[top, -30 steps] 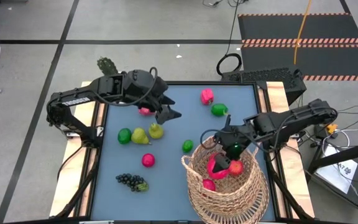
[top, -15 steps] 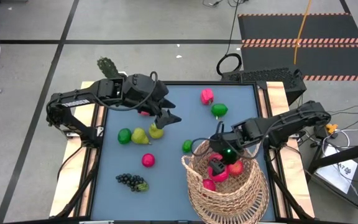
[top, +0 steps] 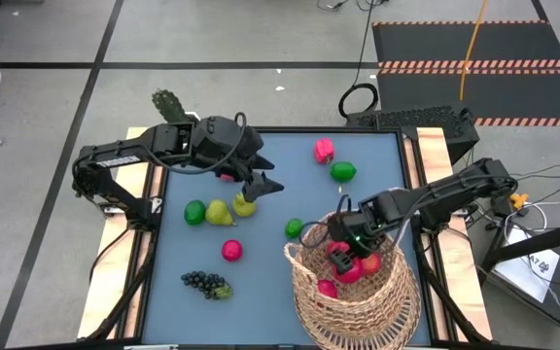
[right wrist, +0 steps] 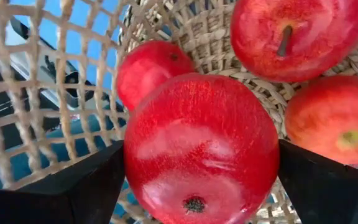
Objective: Build produce basket
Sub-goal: Put the red apple into the brown basket
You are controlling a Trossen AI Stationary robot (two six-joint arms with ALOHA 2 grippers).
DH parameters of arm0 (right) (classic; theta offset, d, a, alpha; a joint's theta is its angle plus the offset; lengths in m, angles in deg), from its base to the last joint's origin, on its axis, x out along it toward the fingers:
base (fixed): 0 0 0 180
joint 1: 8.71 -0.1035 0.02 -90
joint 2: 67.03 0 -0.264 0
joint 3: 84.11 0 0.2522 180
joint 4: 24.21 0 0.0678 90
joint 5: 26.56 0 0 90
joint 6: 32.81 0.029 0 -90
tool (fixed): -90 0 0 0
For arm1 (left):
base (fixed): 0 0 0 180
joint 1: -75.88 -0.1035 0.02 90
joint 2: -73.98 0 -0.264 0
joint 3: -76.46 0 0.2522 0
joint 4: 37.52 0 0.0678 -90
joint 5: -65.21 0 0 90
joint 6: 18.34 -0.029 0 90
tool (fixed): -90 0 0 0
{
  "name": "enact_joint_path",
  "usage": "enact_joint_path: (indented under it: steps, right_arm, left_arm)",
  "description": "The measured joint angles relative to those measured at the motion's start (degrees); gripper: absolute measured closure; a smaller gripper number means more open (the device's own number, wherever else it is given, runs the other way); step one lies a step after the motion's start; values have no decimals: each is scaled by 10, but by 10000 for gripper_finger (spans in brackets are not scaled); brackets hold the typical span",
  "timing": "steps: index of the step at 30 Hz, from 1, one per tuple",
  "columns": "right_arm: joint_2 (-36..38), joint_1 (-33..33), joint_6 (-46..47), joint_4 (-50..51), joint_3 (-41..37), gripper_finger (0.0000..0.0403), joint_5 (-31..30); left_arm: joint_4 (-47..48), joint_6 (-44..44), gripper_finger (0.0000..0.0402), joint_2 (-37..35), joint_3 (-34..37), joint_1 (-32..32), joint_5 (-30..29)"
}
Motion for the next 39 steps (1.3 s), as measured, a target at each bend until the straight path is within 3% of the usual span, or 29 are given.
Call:
enact_joint_path:
  steps: [6, 19, 39]
  right_arm:
    - [0, -1, 9, -44, -35, 27, 13]
    - [1, -6, -27, -94, -35, 5, 53]
    - [28, -7, -89, -98, -36, 3, 81]
  left_arm:
    - [0, -7, 2, 0, 0, 0, 0]
    - [3, 3, 3, 0, 0, 0, 0]
    - [53, 0, 2, 0, 0, 0, -15]
